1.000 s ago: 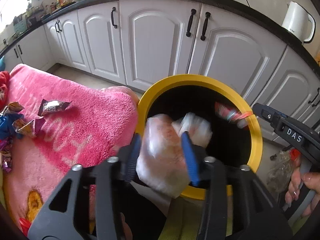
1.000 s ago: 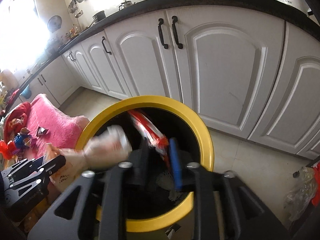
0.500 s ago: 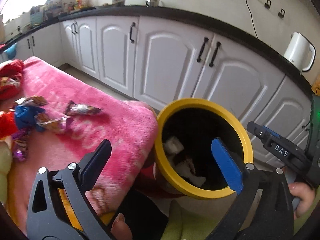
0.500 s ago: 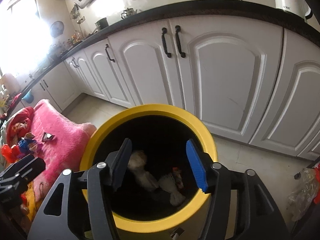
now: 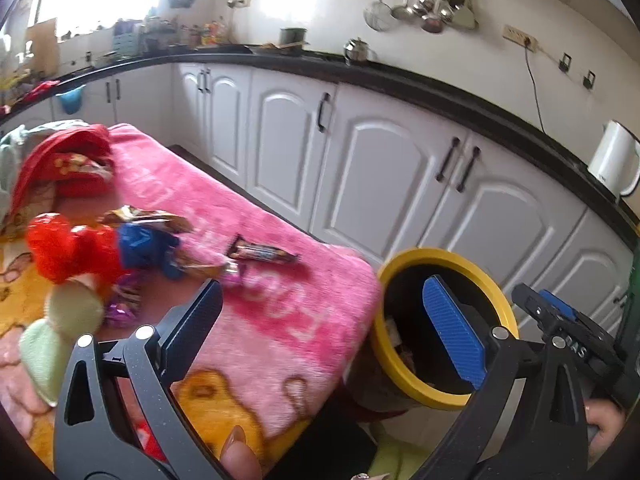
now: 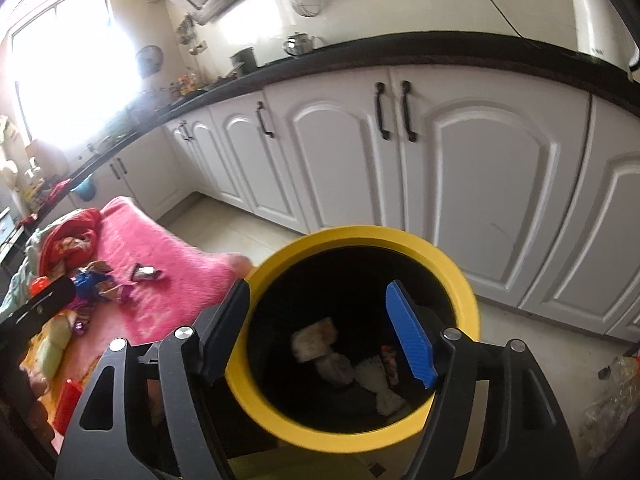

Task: Collect trash
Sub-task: 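Move both open tools back toward the trash on the blanket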

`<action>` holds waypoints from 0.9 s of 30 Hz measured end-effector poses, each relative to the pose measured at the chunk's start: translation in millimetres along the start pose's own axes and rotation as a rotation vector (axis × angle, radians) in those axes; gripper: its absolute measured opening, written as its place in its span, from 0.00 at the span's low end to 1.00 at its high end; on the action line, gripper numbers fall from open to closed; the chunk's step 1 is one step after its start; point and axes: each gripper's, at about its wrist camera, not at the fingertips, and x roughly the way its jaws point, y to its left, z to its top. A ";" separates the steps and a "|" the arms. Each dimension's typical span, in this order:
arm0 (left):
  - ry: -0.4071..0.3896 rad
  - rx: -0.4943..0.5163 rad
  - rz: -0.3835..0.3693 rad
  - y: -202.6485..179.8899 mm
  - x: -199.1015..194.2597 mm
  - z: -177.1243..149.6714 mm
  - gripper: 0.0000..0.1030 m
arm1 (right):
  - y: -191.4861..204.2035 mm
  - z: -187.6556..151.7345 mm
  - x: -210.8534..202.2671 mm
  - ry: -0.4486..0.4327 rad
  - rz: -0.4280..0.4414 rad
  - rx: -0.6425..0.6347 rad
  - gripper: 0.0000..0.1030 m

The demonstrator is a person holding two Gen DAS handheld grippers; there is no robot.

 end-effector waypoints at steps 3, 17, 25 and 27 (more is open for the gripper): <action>-0.024 -0.014 0.020 11.9 -10.1 0.8 0.89 | 15.6 -2.1 -7.0 -0.010 0.024 -0.024 0.70; -0.127 -0.099 0.108 74.8 -57.3 11.9 0.89 | 97.2 -19.7 -21.6 0.029 0.152 -0.158 0.76; -0.169 -0.167 0.169 118.6 -77.4 20.0 0.89 | 159.8 -36.8 -25.6 0.108 0.275 -0.239 0.78; -0.174 -0.182 0.180 127.9 -80.5 20.9 0.89 | 175.1 -42.0 -25.9 0.129 0.305 -0.261 0.78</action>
